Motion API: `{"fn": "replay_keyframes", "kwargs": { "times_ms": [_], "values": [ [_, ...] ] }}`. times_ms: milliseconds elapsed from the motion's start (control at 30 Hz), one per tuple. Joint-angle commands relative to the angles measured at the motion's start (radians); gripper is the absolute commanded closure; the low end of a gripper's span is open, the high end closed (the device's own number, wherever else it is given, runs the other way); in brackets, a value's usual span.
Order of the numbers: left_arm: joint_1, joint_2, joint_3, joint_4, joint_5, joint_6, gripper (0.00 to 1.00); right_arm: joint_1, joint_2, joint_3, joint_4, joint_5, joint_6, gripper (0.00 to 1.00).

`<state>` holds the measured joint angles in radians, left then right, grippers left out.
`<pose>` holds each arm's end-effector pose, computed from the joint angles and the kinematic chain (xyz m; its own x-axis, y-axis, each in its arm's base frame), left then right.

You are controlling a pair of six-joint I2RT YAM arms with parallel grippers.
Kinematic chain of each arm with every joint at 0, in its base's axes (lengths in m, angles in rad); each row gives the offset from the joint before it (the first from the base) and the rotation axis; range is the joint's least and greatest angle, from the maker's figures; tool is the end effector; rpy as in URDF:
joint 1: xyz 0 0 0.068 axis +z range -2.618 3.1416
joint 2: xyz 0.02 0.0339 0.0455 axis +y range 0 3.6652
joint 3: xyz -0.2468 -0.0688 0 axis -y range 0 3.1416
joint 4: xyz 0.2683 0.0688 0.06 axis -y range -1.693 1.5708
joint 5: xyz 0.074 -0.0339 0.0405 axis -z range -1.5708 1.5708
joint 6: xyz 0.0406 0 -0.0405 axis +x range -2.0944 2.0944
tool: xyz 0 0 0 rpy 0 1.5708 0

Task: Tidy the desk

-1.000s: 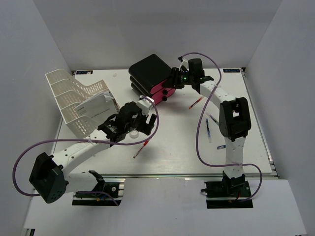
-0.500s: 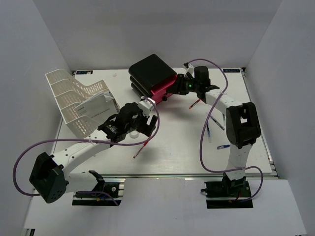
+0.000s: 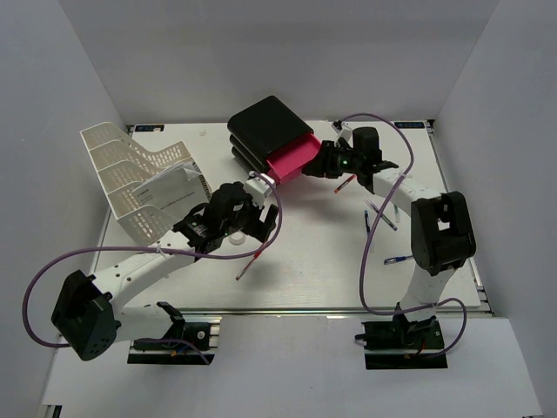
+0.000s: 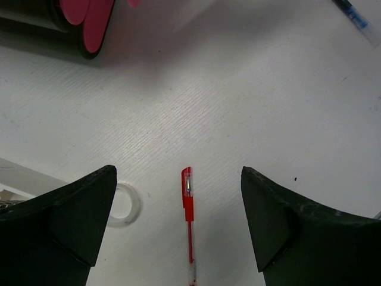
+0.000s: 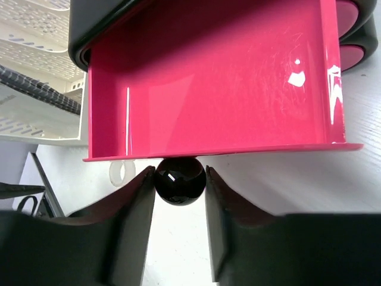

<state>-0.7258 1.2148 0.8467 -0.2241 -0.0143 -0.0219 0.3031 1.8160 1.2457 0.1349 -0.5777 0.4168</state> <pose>0.2255 -0.1993 0.2403 -0.4317 0.3539 -0.8297 0.6455 0.7637 -0.0102 0.4096 0.1513 0.2130 -0.6606 0.1487 -0.7358 -0.4978 0.6469 0.5777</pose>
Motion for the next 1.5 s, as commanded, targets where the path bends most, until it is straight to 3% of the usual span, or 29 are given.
{"fn": "replay_keyframes", "kwargs": {
  "times_ms": [0,67,167,700,833,900,1000,1100,1200,1267,1300,1367,1400,1467],
  "values": [
    [0.005,-0.032,-0.011,0.023,0.013,0.008,0.06,-0.013,-0.038,-0.005,0.002,0.006,-0.036,0.53],
    [0.005,-0.029,-0.014,0.025,0.050,0.010,0.06,-0.016,-0.035,0.004,-0.014,0.004,-0.055,0.36],
    [0.005,-0.024,-0.014,0.028,0.062,0.014,0.06,-0.015,-0.040,0.006,-0.020,-0.007,-0.073,0.24],
    [0.005,-0.012,-0.026,0.046,0.129,0.020,0.08,-0.030,-0.144,-0.022,-0.162,-0.028,-0.187,0.20],
    [0.005,-0.009,-0.032,0.060,0.158,0.020,0.20,-0.036,-0.246,-0.072,-0.225,-0.002,-0.277,0.30],
    [0.005,0.003,-0.023,0.054,0.181,0.020,0.43,-0.036,-0.346,-0.107,-0.250,0.022,-0.318,0.37],
    [0.005,0.043,-0.008,0.043,0.223,0.020,0.74,-0.047,-0.507,-0.212,-0.242,0.033,-0.381,0.57],
    [-0.015,0.097,0.009,0.020,0.212,-0.001,0.79,-0.068,-0.625,-0.308,-0.253,-0.068,-0.412,0.85],
    [-0.024,0.147,0.028,-0.006,0.185,-0.053,0.76,-0.093,-0.696,-0.356,-0.316,-0.180,-0.518,0.92],
    [-0.037,0.199,0.066,-0.065,0.137,-0.117,0.71,-0.117,-0.745,-0.399,-0.316,-0.206,-0.539,0.81],
    [-0.037,0.216,0.101,-0.136,0.117,-0.139,0.68,-0.124,-0.754,-0.408,-0.320,-0.229,-0.546,0.65],
    [-0.063,0.229,0.120,-0.208,0.047,-0.199,0.61,-0.148,-0.776,-0.440,-0.328,-0.269,-0.558,0.53],
    [-0.063,0.221,0.124,-0.225,0.028,-0.217,0.54,-0.153,-0.781,-0.456,-0.318,-0.301,-0.556,0.41],
    [-0.090,0.204,0.127,-0.274,-0.045,-0.269,0.48,-0.173,-0.799,-0.503,-0.287,-0.324,-0.553,0.38]
  ]
}}
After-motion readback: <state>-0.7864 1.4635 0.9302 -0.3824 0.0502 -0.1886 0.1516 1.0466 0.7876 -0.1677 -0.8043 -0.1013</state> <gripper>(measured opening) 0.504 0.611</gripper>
